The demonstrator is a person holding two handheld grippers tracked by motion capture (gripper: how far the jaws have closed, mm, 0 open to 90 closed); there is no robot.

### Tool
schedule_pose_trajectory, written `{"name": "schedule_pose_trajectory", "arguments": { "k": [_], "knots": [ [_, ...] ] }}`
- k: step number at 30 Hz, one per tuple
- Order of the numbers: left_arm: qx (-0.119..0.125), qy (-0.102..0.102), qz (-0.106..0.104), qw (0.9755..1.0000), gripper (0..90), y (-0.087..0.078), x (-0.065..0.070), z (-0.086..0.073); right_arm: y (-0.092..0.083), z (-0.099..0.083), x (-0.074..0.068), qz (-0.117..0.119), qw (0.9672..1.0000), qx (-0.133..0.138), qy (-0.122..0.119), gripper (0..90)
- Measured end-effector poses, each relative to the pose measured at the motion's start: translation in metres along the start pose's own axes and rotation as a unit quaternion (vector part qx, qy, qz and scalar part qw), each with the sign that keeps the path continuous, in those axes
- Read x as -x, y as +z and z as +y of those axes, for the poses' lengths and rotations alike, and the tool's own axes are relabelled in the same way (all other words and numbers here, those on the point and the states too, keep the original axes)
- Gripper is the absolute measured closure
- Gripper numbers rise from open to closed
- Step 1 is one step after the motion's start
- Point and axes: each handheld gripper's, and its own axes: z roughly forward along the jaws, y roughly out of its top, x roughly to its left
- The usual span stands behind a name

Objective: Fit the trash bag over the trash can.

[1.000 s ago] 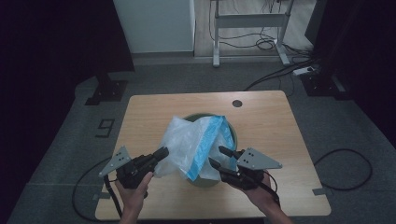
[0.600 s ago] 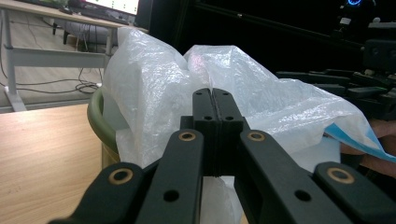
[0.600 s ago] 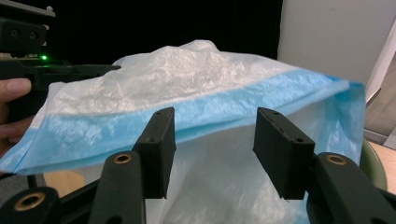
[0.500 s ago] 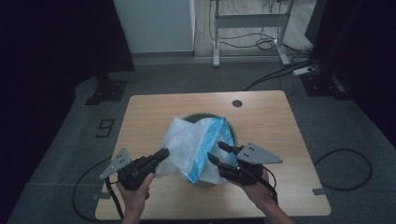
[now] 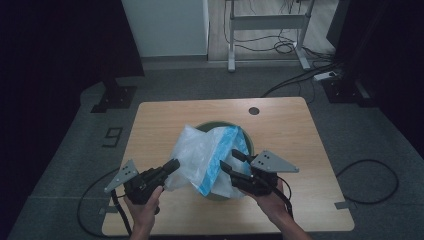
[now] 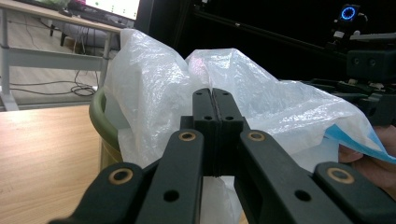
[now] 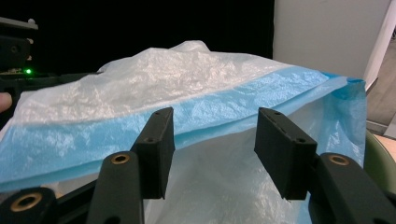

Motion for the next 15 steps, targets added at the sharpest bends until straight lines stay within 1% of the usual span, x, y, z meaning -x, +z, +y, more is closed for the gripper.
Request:
{"name": "schedule_pose_trajectory", "arguments": {
  "k": [4,10,13,15],
  "knots": [
    [0.003,-0.002,-0.001,1.0,89.2,0.0,0.0,0.0,0.003,-0.002,-0.001,-0.001,1.0,-0.005,-0.001,46.6],
    [0.021,-0.022,-0.01,0.9995,89.3,-0.003,-0.004,0.0,0.005,-0.009,-0.004,0.001,0.9999,-0.016,0.002,46.1],
    [0.026,-0.028,-0.014,0.9992,89.3,-0.005,-0.005,-0.001,0.006,-0.011,-0.004,0.001,0.9998,-0.021,0.001,45.8],
    [0.028,-0.028,-0.014,0.9991,89.3,-0.005,-0.005,-0.001,0.008,-0.011,-0.004,-0.001,0.9997,-0.023,0.003,45.4]
  ]
}}
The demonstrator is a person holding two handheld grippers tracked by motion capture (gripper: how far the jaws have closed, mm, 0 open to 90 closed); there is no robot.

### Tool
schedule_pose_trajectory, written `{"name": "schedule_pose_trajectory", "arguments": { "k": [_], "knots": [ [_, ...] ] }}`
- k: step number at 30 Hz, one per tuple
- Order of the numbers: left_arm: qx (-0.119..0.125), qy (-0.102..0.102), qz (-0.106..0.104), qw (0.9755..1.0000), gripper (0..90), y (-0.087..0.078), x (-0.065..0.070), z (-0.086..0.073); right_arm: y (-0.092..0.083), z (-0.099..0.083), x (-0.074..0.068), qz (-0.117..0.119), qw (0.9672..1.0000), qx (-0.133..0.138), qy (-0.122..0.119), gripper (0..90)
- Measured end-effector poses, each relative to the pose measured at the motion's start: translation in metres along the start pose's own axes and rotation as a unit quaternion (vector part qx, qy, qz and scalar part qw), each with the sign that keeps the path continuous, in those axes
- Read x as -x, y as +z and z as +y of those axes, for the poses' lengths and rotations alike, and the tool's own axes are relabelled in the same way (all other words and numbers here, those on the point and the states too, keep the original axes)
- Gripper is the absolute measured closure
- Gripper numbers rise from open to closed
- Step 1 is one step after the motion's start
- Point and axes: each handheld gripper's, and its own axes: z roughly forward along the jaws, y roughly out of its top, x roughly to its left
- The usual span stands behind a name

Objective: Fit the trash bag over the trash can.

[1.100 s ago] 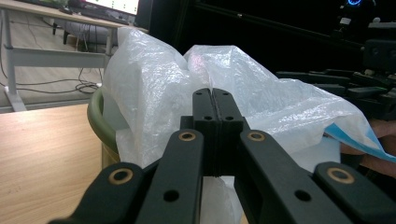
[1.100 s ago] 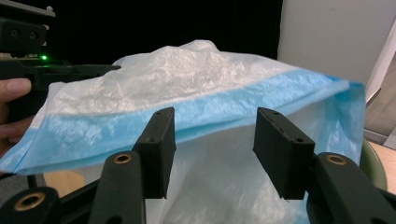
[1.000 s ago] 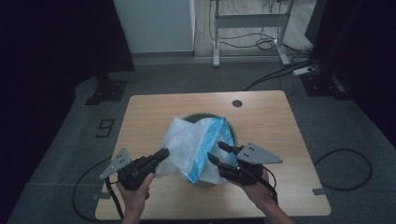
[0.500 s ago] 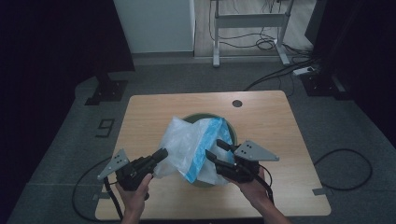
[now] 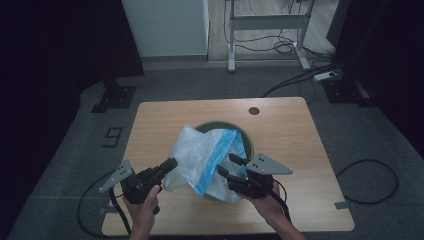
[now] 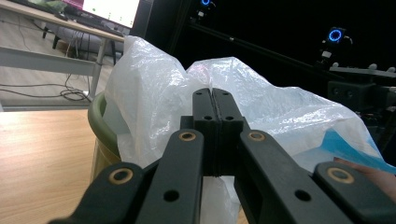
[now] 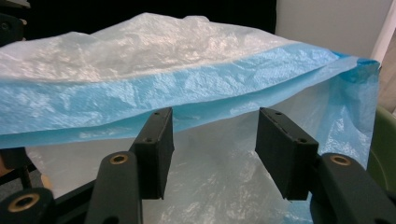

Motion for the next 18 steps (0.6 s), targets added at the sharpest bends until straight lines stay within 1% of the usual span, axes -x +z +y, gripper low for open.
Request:
{"name": "schedule_pose_trajectory", "arguments": {
  "k": [4,6,10,18],
  "knots": [
    [0.007,-0.003,-0.004,1.0,89.2,-0.001,-0.001,-0.001,0.003,0.0,0.001,-0.002,1.0,-0.005,0.003,45.3],
    [0.008,-0.005,-0.01,0.9999,89.2,-0.002,-0.001,-0.001,0.005,0.0,0.002,0.0,1.0,-0.007,0.007,45.2],
    [0.007,-0.001,-0.015,0.9999,89.2,-0.001,-0.002,-0.002,0.009,0.002,0.004,-0.001,0.9998,-0.013,0.012,44.7],
    [0.007,0.002,-0.024,0.9997,89.1,-0.002,-0.003,-0.003,0.018,0.007,0.018,-0.005,0.9991,-0.022,0.036,44.4]
  ]
}}
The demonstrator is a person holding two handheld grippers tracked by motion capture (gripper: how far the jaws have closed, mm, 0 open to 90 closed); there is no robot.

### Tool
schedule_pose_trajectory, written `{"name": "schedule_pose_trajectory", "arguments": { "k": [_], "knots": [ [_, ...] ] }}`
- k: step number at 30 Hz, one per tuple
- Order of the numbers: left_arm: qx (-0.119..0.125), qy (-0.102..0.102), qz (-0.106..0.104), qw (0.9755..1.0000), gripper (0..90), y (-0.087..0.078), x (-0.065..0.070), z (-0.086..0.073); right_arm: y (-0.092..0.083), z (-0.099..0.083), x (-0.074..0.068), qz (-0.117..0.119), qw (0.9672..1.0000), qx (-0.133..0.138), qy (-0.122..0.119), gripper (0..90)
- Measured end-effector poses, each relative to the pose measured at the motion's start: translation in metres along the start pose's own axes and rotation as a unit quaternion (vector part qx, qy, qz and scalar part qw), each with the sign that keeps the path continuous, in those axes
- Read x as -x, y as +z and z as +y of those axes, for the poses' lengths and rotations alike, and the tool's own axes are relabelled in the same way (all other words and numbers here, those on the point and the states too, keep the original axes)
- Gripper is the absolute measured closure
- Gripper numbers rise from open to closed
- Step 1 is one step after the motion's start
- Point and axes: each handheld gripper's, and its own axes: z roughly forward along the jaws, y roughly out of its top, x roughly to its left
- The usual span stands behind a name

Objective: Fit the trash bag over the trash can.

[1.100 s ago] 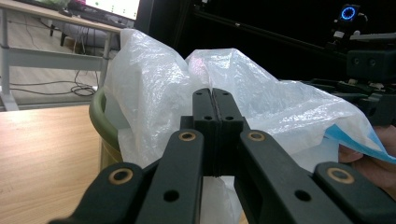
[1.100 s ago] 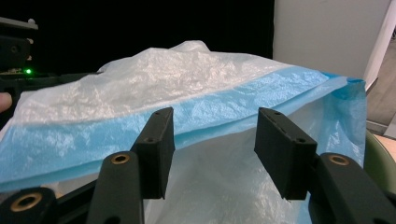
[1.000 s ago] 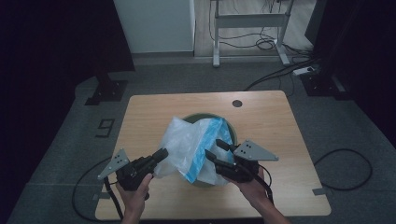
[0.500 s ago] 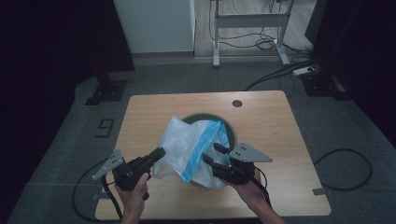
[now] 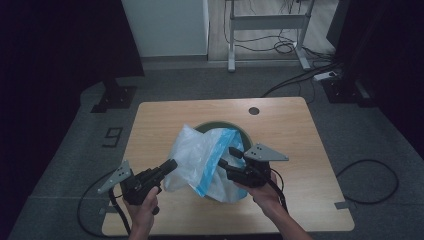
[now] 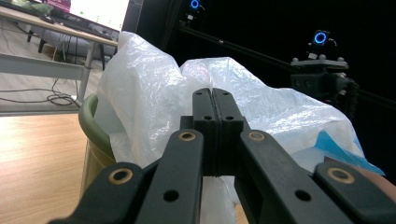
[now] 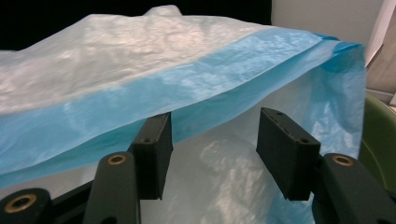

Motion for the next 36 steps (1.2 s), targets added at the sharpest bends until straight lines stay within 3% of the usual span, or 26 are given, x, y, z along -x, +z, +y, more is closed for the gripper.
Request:
{"name": "schedule_pose_trajectory", "arguments": {
  "k": [9,15,21,24,31,36],
  "knots": [
    [-0.002,0.005,-0.005,1.0,89.1,0.001,-0.001,-0.002,0.009,0.008,0.017,0.005,0.9991,-0.003,0.042,46.4],
    [-0.001,0.005,-0.005,1.0,89.1,0.0,-0.003,-0.003,0.016,0.011,0.025,0.02,0.9958,-0.008,0.089,50.9],
    [-0.003,0.005,-0.006,1.0,89.1,0.001,-0.004,-0.005,0.016,0.011,0.026,0.006,0.9975,-0.002,0.07,78.6],
    [-0.002,0.006,-0.005,1.0,89.1,0.001,-0.004,-0.006,0.015,0.012,0.026,0.003,0.9979,0.006,0.065,87.8],
    [0.011,0.008,0.01,0.9999,88.9,-0.001,-0.005,-0.003,0.006,0.012,0.025,0.002,0.9992,0.019,0.036,89.3],
    [0.024,0.0,0.02,0.9995,88.9,0.003,-0.01,0.0,-0.009,0.013,0.033,0.003,0.9995,0.027,0.016,89.3]
  ]
}}
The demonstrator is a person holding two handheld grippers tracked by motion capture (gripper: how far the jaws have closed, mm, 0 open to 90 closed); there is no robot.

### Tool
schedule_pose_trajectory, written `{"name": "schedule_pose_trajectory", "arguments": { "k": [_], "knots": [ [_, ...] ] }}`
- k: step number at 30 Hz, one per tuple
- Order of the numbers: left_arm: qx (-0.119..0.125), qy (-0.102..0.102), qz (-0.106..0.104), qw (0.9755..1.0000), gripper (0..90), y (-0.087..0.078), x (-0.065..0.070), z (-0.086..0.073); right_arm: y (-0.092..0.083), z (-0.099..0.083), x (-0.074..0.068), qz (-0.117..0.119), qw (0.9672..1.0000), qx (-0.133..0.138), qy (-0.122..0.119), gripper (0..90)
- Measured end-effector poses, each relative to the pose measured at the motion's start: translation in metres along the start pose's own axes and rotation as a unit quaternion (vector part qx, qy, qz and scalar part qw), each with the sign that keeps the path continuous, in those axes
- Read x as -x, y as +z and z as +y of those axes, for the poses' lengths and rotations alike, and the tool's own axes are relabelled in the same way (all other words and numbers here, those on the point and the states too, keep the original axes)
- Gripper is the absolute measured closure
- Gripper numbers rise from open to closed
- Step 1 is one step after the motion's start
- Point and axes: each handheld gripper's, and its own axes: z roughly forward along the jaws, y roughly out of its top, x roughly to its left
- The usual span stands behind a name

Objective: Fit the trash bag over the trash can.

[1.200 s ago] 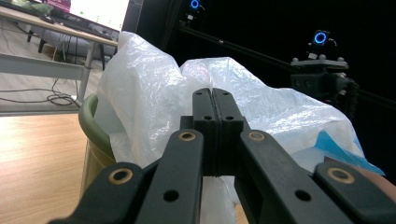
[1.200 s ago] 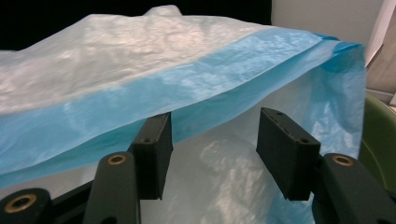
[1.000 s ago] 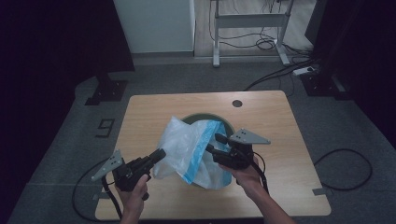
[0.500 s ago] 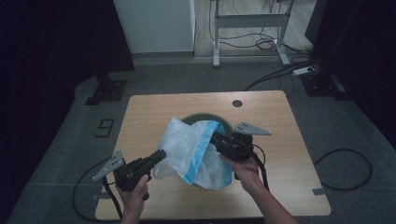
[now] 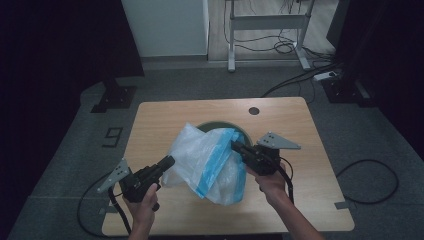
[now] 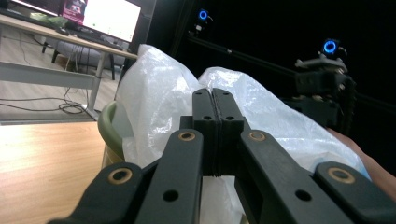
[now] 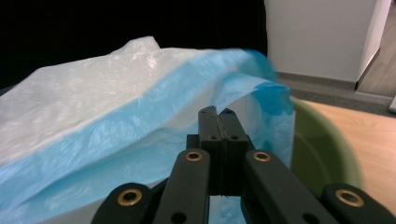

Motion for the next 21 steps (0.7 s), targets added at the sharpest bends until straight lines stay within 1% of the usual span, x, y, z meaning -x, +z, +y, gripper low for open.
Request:
{"name": "schedule_pose_trajectory", "arguments": {
  "k": [6,11,15,21],
  "knots": [
    [0.006,-0.009,0.002,0.9999,89.1,0.016,-0.005,0.006,-0.021,0.008,0.014,-0.01,0.9996,0.012,-0.023,89.4],
    [0.014,-0.009,0.004,0.9999,89.1,0.028,-0.007,0.018,-0.033,0.026,0.028,-0.029,0.9986,0.025,-0.035,89.3],
    [0.014,-0.004,0.006,0.9999,89.2,0.039,-0.01,0.029,-0.036,0.044,0.038,-0.047,0.9973,0.034,-0.045,89.3],
    [0.009,0.006,0.009,0.9999,89.2,0.056,-0.015,0.047,-0.033,0.075,0.048,-0.07,0.9947,0.05,-0.056,89.3]
  ]
}}
